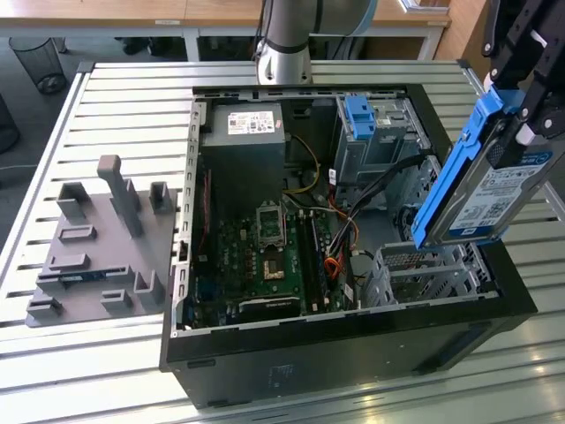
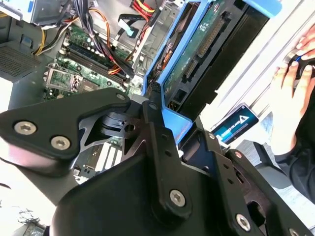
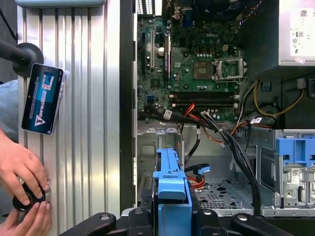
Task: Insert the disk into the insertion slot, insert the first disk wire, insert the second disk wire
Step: 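Insert the disk into the insertion slot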
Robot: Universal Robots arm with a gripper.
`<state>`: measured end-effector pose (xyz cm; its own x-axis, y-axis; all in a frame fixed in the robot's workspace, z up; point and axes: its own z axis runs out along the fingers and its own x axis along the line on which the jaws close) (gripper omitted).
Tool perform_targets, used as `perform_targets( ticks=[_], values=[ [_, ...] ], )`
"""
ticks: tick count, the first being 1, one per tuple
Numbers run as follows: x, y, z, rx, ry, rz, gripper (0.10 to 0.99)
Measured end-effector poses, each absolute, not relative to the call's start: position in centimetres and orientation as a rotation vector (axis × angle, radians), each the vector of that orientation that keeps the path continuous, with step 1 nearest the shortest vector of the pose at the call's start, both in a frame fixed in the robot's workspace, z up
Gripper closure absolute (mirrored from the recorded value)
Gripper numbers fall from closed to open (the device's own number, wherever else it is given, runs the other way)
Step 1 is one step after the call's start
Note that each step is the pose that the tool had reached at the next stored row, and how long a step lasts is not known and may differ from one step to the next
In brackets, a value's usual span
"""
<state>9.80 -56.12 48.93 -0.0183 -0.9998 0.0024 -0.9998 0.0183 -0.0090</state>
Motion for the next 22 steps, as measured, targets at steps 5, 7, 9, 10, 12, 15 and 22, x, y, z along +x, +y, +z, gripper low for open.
perform_targets(
  ticks=[5,7,9,10,12,15,22],
  values=[
    [9.6,-55.5,48.5,-2.196,2.240,-0.013,0.722],
    [9.5,-55.4,48.3,-2.196,2.240,-0.012,0.722],
    [9.5,-55.4,48.2,-2.196,2.240,-0.012,0.722],
    [9.5,-55.4,48.1,-2.195,2.240,-0.012,0.722],
    [9.4,-55.4,48.0,-2.196,2.240,-0.013,0.722],
    [9.2,-55.4,47.8,-2.196,2.240,-0.012,0.722],
    [8.9,-55.4,47.3,-2.196,2.240,-0.012,0.722]
  ],
)
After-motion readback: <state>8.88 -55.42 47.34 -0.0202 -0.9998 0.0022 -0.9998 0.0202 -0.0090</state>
